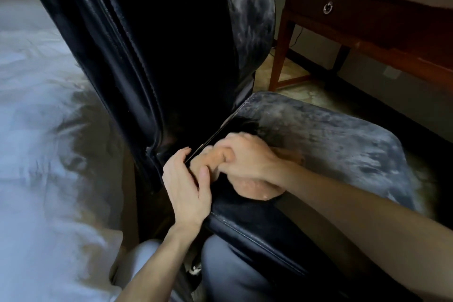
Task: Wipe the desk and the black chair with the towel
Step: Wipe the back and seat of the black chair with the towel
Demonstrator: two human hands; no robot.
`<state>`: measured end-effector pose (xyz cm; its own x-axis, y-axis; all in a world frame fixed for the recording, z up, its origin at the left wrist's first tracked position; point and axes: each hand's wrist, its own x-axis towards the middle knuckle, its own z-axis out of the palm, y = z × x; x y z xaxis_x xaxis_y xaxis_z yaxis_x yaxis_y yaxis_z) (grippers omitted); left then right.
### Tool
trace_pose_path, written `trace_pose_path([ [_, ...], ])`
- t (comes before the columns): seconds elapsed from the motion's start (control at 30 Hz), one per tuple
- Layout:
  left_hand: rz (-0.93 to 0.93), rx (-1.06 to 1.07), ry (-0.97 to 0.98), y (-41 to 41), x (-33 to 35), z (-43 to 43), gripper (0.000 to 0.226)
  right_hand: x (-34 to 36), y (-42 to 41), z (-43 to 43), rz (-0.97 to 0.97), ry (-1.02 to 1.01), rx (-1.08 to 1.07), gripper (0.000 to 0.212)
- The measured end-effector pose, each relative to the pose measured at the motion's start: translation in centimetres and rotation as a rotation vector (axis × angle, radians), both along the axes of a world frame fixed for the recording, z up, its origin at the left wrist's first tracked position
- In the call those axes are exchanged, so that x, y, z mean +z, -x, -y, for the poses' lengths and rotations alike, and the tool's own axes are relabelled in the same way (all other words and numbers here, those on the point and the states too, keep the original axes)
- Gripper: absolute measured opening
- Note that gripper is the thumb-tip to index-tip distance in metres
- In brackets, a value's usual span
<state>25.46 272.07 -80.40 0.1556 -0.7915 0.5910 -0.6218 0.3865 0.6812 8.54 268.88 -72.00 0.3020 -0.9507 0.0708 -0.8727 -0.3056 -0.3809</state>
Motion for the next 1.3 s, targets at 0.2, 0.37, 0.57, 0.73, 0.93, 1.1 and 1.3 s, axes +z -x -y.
trace_pose_path([
  [0.2, -0.008, -0.048, -0.124, 0.5, 0.6, -0.4, 0.059, -1.1, 4.4, 3.9, -0.112, -0.079, -0.200, 0.068],
  [0.37, -0.031, 0.030, -0.187, 0.4, 0.3, 0.0, 0.061, -2.8, 2.8, 1.3, -0.091, -0.021, -0.151, 0.043],
  [0.57, -0.143, 0.008, -0.177, 0.6, 0.5, -0.8, 0.057, -2.5, -1.3, -6.8, 0.044, 0.019, -0.018, 0.032],
  [0.73, -0.309, -0.055, -0.211, 0.1, 0.7, -1.5, 0.049, -1.5, -0.6, -6.9, 0.258, -0.082, -0.110, 0.028],
  [0.93, -0.399, -0.034, -0.266, 0.4, 1.2, -1.3, 0.059, 2.6, 1.8, -0.8, 0.247, 0.317, -0.338, 0.033],
  [1.1, -0.332, -0.013, -0.260, 0.8, 2.0, -1.0, 0.058, 1.3, 4.8, 5.6, -0.202, -0.068, -0.298, 0.067],
  [1.3, -0.233, -0.029, -0.272, 2.4, 2.1, -1.3, 0.056, -3.3, 5.2, 5.1, -0.202, 0.032, -0.286, 0.076],
])
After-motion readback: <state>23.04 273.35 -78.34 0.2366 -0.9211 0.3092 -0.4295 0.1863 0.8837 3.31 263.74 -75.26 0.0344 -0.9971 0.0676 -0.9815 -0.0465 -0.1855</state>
